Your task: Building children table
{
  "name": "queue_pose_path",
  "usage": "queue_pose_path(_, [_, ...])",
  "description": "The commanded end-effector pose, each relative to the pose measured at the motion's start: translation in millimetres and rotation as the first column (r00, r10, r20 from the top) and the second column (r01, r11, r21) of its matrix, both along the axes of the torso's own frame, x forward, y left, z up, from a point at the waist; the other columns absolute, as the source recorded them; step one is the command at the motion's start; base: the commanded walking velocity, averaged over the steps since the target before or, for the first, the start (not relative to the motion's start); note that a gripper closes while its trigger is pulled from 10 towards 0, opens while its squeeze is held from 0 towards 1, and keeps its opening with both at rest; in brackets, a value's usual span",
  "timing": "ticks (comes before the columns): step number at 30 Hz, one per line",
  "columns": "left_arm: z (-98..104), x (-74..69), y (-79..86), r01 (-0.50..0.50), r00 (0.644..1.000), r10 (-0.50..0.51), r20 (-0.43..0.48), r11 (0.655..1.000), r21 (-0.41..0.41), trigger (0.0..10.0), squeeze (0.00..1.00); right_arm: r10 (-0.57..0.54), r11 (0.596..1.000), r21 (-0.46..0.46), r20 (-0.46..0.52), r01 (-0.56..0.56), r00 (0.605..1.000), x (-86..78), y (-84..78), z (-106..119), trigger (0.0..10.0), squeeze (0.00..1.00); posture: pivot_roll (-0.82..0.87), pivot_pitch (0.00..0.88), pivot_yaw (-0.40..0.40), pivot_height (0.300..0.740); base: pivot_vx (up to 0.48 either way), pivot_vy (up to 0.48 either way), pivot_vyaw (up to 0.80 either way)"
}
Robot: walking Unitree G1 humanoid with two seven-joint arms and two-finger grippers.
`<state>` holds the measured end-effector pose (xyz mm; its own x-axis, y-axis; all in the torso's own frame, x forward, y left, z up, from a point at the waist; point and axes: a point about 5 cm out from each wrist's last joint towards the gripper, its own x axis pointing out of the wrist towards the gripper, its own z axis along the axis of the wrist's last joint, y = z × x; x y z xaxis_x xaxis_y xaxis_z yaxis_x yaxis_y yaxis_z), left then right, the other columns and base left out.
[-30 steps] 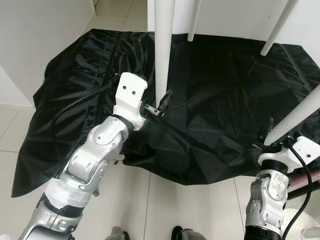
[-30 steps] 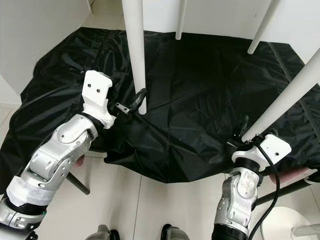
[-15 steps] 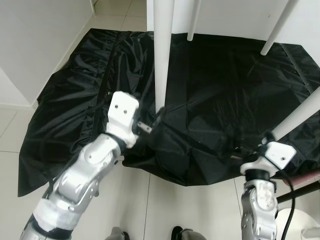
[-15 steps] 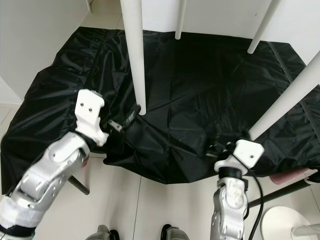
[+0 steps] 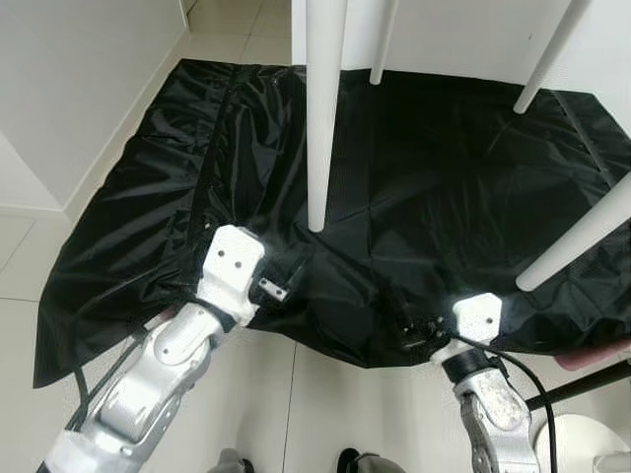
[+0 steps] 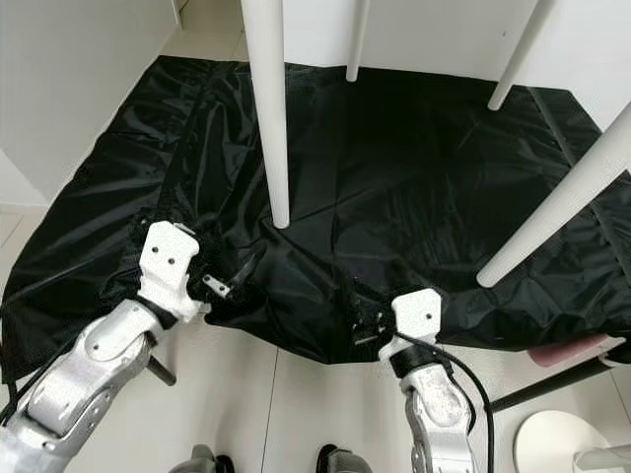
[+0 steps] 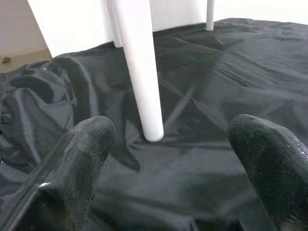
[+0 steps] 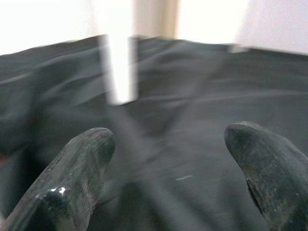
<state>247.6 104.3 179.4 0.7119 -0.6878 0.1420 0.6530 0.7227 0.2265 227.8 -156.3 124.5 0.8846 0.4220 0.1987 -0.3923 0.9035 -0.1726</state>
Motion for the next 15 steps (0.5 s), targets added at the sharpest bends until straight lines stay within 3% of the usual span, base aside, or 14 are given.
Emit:
queue_pose_path(1, [-2, -13.9, -7.8, 0.204, 0.979, -0.204, -0.002, 0.978, 0.034, 10.0, 0.0, 0.083, 0.997, -0.001, -0.03, -0.083, 0.996, -4.9, 5.7, -2, 10.0, 0.0, 0.03, 0.115, -0.019, 0.74, 0.0, 0.0, 0.0])
queue_pose_path(2, [-4, -19.4, -4.7, 0.24, 0.971, -0.24, -0.012, 0.97, 0.042, 10.0, 0.0, 0.162, 0.986, -0.023, -0.058, -0.163, 0.985, -10.0, 8.7, -5, 10.0, 0.0, 0.03, 0.114, -0.021, 0.74, 0.0, 0.0, 0.0])
queue_pose_path(5, [-6, -23.8, -2.2, 0.267, 0.964, -0.266, -0.014, 0.962, 0.054, 10.0, 0.0, 0.224, 0.973, -0.036, -0.085, -0.228, 0.971, -14.4, 10.5, -8, 10.0, 0.0, 0.03, 0.114, -0.023, 0.74, 0.0, 0.0, 0.0])
queue_pose_path(7, [-12, -31.8, 2.1, 0.331, 0.943, -0.329, -0.045, 0.941, 0.072, 10.0, 0.0, 0.318, 0.943, -0.056, -0.138, -0.328, 0.938, -22.1, 11.4, -13, 10.0, 0.0, 0.03, 0.11, -0.028, 0.74, 0.0, 0.0, 0.0])
queue_pose_path(10, [-16, -36.0, 3.9, 0.366, 0.93, -0.361, -0.069, 0.927, 0.085, 10.0, 0.0, 0.363, 0.923, -0.072, -0.173, -0.379, 0.916, -26.6, 11.0, -17, 10.0, 0.0, 0.03, 0.108, -0.03, 0.74, 0.0, 0.0, 0.0])
queue_pose_path(14, [-37, -47.0, 10.3, 0.441, 0.895, -0.419, -0.155, 0.886, 0.145, 10.0, 0.0, 0.457, 0.861, -0.089, -0.3, -0.501, 0.837, -37.1, 4.2, -33, 10.0, 0.0, 0.03, 0.104, -0.034, 0.74, 0.0, 0.0, 0.0])
queue_pose_path(15, [-37, -47.0, 10.3, 0.441, 0.895, -0.419, -0.155, 0.886, 0.145, 10.0, 0.0, 0.457, 0.861, -0.089, -0.3, -0.501, 0.837, -37.1, 4.2, -33, 10.0, 0.0, 0.03, 0.104, -0.034, 0.74, 0.0, 0.0, 0.0])
